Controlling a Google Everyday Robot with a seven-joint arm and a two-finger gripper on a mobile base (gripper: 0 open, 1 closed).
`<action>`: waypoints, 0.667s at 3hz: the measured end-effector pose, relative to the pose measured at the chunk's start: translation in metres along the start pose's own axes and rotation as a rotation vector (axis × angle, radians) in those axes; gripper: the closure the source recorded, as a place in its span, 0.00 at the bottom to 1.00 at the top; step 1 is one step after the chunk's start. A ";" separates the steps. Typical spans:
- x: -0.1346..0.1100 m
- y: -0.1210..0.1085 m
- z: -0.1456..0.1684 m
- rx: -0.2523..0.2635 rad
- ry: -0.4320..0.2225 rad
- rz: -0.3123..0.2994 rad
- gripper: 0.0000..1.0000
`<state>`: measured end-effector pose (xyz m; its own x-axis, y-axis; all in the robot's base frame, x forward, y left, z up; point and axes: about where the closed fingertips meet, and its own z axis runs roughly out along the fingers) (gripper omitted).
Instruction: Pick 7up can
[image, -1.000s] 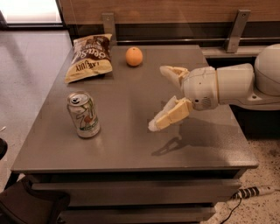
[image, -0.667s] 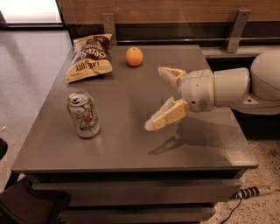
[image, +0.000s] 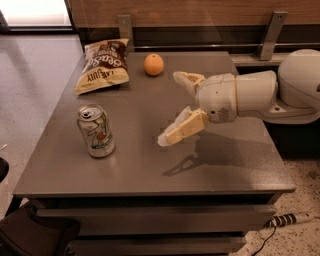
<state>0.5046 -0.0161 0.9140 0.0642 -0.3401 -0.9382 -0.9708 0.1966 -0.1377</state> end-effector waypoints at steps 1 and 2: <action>-0.008 0.003 0.022 -0.019 -0.002 -0.023 0.00; -0.010 0.013 0.047 -0.038 -0.025 -0.035 0.00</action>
Offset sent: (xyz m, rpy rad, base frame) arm -0.0074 0.0833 -0.0222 0.0459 -0.0355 0.0781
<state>0.5019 0.0334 0.9065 0.1040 -0.3226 -0.9408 -0.9758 0.1497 -0.1592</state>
